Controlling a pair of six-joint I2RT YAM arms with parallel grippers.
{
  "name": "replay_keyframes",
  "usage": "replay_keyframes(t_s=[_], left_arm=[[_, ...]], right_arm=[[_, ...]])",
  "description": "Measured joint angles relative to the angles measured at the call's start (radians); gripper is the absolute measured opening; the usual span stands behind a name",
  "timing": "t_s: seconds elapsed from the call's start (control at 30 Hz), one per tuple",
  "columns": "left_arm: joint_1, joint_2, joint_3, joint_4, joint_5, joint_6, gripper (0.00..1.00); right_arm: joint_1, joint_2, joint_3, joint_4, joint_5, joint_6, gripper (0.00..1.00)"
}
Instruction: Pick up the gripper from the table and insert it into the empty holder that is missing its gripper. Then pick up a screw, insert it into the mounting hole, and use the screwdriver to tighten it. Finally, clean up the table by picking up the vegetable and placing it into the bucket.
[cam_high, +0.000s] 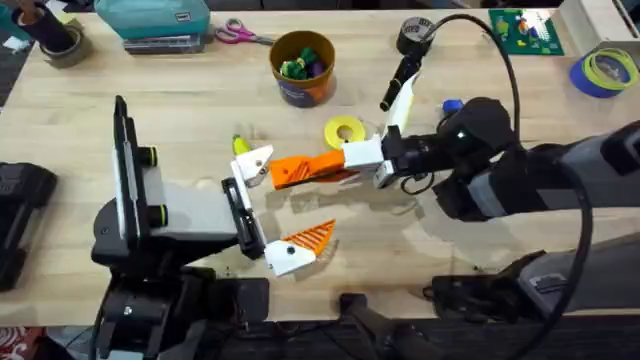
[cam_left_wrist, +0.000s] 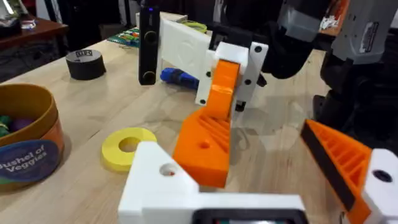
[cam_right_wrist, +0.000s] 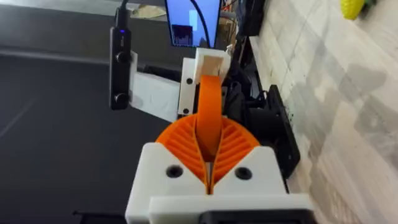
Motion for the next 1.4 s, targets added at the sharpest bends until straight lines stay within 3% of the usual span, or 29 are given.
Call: replay_keyframes(t_s=[1.4], left_arm=[[0.002, 0.0, 0.0, 0.0, -0.003, -0.001, 0.985]], right_arm=[[0.048, 0.025, 0.016, 0.005, 0.068, 0.012, 0.009]])
